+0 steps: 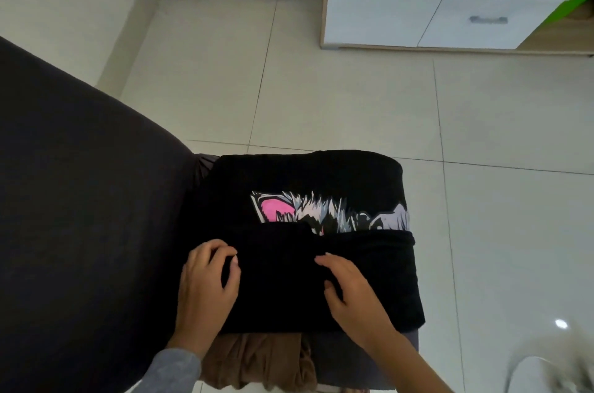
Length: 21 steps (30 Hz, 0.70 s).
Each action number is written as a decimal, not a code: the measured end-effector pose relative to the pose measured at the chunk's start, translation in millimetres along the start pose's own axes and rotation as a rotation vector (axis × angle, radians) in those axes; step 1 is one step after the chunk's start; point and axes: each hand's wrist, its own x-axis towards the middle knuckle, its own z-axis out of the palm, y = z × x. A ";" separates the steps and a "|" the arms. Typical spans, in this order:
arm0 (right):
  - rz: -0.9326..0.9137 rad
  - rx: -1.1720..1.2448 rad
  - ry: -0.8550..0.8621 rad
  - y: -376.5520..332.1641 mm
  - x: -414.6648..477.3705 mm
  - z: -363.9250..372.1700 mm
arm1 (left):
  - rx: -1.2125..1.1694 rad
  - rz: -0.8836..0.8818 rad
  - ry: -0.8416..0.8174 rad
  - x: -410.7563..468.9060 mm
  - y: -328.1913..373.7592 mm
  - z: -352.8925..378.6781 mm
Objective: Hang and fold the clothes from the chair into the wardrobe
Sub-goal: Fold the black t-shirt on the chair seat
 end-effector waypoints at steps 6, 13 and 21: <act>0.118 -0.142 0.041 34.1 1.6 -47.5 | -0.040 0.068 -0.129 30.9 66.6 29.0; 0.161 -0.284 0.077 53.7 62.0 -54.8 | 0.052 0.136 -0.399 87.7 104.4 81.5; 0.170 -0.254 0.090 45.9 168.9 -103.3 | 0.090 0.299 -0.519 189.0 100.0 83.1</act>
